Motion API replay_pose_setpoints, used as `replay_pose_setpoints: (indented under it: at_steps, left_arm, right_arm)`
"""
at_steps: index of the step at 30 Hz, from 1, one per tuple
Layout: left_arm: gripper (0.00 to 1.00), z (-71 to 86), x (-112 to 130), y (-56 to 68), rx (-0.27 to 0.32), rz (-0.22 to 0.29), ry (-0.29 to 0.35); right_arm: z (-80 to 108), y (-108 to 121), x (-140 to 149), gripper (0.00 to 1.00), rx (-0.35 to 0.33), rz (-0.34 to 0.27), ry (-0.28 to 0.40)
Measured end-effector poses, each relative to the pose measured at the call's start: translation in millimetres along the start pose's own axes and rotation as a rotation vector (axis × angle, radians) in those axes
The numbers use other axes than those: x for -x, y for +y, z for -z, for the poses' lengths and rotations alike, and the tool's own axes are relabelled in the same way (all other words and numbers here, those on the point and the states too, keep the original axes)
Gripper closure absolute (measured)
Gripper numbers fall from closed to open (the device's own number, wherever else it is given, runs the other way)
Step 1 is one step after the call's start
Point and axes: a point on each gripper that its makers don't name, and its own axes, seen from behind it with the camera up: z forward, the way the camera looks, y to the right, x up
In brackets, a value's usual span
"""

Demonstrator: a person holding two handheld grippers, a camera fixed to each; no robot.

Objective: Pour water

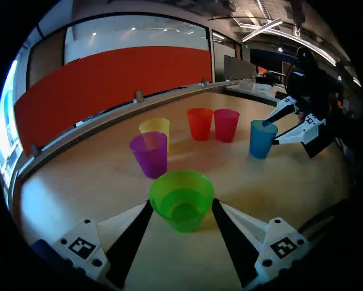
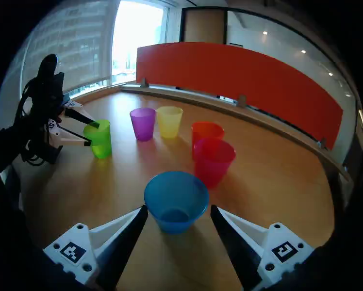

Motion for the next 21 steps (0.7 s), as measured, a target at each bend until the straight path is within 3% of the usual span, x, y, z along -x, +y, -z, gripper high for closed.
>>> replay_pose_setpoints:
  at_steps: [10,21]
  left_arm:
    - [0.10,11.7,9,-1.4,-0.025,-0.010,-0.015]
    - [0.10,49.3,13,-16.2,-0.126,0.028,0.026]
  right_arm:
    - [13.7,2,9,0.00,0.031,-0.016,0.008]
    - [38.7,12,17,0.00,0.109,-0.084,0.060]
